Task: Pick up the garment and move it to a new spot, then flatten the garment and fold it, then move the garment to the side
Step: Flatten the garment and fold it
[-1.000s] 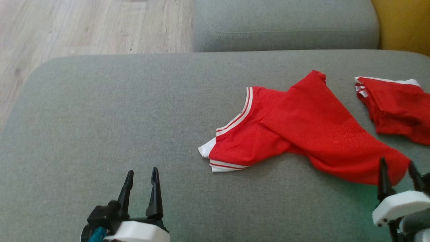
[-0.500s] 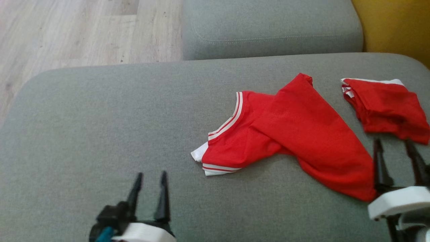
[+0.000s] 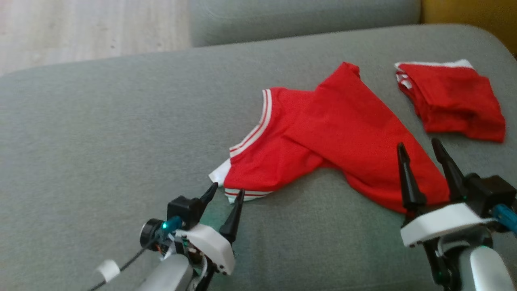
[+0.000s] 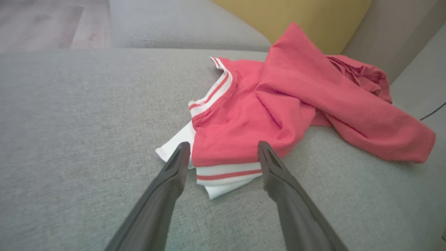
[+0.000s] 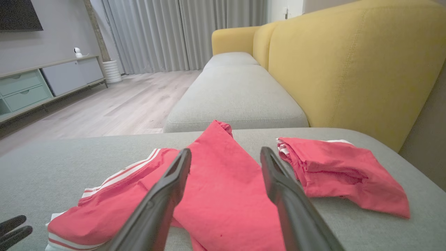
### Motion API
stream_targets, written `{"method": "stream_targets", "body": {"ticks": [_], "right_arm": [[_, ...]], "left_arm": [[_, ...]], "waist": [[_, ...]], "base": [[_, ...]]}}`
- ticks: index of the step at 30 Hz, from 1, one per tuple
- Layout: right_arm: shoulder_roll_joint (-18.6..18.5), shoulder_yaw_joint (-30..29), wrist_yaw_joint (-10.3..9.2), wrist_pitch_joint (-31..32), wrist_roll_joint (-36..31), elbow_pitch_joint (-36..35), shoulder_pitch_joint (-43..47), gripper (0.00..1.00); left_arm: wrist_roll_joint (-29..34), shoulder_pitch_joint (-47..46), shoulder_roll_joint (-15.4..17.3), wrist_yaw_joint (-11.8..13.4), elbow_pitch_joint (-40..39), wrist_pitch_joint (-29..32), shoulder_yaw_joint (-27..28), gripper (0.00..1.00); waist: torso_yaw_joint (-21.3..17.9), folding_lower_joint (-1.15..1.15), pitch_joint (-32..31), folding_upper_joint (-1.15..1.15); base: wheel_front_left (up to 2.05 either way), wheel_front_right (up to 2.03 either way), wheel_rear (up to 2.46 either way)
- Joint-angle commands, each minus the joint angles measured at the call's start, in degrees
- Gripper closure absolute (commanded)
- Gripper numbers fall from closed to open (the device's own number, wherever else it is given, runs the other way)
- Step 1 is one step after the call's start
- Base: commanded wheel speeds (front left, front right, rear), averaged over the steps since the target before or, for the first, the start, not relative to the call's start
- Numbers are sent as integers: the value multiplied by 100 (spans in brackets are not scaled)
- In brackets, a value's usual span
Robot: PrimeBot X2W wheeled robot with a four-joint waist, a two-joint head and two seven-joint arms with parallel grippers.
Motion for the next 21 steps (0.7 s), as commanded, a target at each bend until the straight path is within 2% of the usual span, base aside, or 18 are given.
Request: {"method": "stream_targets", "body": {"ticks": [1, 12, 21], "right_arm": [[-50, 170, 37, -79, 41, -148, -271, 0], [-50, 188, 37, -269, 75, 171, -475, 0], [-50, 112, 37, -352, 109, 256, -462, 0]], "left_arm": [[-20, -319, -1, -40, -14, 32, 140, 0], [-229, -943, -91, -345, 1034, -42, 121, 0], [-393, -952, -197, -499, 937, -315, -165, 0]], "waist": [[-166, -1, 165, 0], [-395, -1, 408, 0], [-387, -1, 379, 0]], "base": [[0, 0, 0], [0, 0, 0], [0, 0, 0]]}}
